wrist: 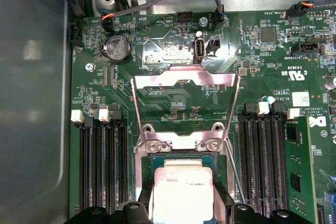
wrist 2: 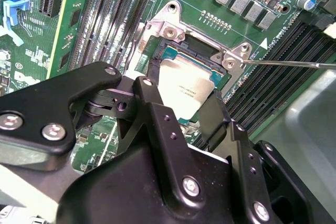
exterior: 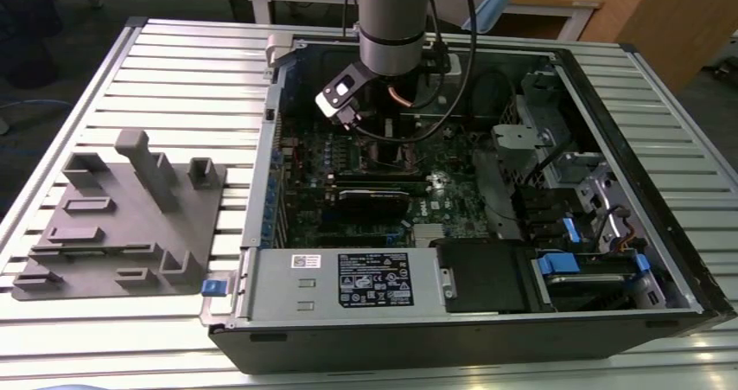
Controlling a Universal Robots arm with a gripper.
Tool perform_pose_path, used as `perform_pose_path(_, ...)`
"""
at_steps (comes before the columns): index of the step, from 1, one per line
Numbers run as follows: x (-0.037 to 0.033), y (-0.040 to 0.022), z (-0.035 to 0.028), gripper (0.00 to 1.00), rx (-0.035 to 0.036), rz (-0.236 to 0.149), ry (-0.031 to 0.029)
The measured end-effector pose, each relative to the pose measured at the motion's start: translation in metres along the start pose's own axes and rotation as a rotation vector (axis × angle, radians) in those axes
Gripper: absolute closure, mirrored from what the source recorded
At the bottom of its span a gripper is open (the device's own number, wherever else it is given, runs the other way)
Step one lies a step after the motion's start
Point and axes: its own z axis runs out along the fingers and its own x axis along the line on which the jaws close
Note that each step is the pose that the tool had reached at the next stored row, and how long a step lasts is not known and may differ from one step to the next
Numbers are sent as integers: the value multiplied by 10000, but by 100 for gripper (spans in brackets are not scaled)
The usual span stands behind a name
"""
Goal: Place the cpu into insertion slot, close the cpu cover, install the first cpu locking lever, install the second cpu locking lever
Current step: 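Place the cpu into insertion slot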
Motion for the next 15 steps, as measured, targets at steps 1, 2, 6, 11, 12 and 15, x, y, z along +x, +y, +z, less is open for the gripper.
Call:
perform_pose_path(1, -3, 0, 4, 47, 0, 1, 1)
perform_pose_path(2, -4, -1, 6, 47, 0, 3, 3)
perform_pose_path(6, -4, -2, 12, 47, -1, 2, 9)
perform_pose_path(11, -4, -2, 13, 47, -1, 3, 10)
perform_pose_path(12, -4, -2, 14, 47, -2, 3, 10)
perform_pose_path(15, -1, -1, 18, 47, -12, 4, 24)
